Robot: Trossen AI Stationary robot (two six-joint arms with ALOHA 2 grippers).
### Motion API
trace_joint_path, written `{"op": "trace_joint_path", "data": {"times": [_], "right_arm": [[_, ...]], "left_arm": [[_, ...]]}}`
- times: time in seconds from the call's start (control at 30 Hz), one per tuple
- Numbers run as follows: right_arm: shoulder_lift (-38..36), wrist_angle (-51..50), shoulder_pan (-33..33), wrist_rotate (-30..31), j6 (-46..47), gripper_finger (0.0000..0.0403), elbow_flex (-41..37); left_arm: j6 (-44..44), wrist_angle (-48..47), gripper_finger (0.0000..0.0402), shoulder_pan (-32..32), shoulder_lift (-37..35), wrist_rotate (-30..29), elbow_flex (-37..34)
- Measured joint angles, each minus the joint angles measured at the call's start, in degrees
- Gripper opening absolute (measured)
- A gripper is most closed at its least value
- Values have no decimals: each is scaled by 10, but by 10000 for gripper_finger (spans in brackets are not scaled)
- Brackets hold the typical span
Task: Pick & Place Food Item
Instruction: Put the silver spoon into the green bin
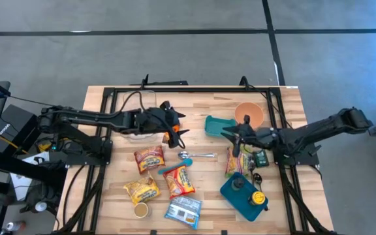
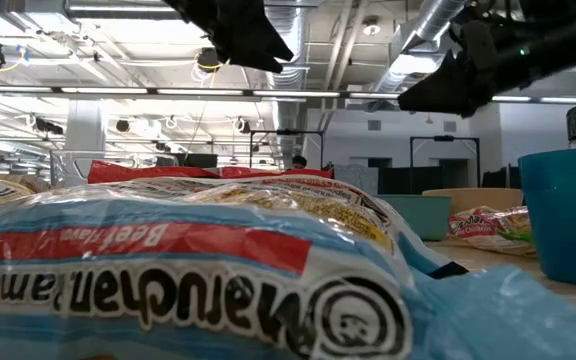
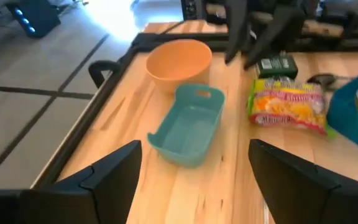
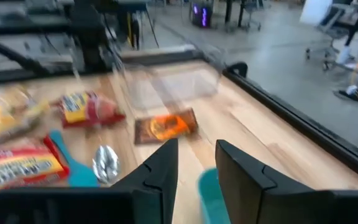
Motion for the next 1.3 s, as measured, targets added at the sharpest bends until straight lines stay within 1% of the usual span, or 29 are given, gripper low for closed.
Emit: {"op": "trace_joint_path", "data": {"times": [0.13, 0.2, 0.27, 0.37, 0.5, 0.6, 0.67, 0.8, 0.97, 1.07, 1.23, 1.3], "right_arm": [[-31, -159, -9, -1, 19, 101, 59], [-39, -235, -10, -13, 29, 101, 87], [-43, -290, -12, -26, 31, 101, 112], [-44, -337, -10, -30, 31, 101, 136], [-44, -360, -10, -30, 31, 101, 146], [-44, -363, -11, -30, 31, 101, 147], [-44, -364, -11, -30, 31, 101, 147], [-44, -380, -12, -30, 37, 101, 147], [-44, -387, -15, -28, 39, 101, 147], [-44, -393, -19, -28, 39, 101, 147], [-44, -401, -24, -26, 39, 101, 147], [-44, -402, -26, -26, 39, 101, 147]], "left_arm": [[0, -1, 270, 0, 0, 1, 0], [0, -9, 262, 0, 0, 1, 0], [0, -13, 254, 0, 0, 1, 0], [0, -17, 242, 0, 0, 1, 0], [0, -27, 226, 0, 8, 3, 0], [0, -18, 214, 0, 18, 3, 2], [0, -29, 207, 0, 25, 3, 0], [1, -19, 192, 0, 51, 3, 2], [1, -22, 178, 0, 106, 5, 22], [1, -25, 172, 0, 128, 16, 30], [-4, -13, 166, -2, 160, 59, 32], [-13, -14, 164, -5, 177, 64, 32]]}}
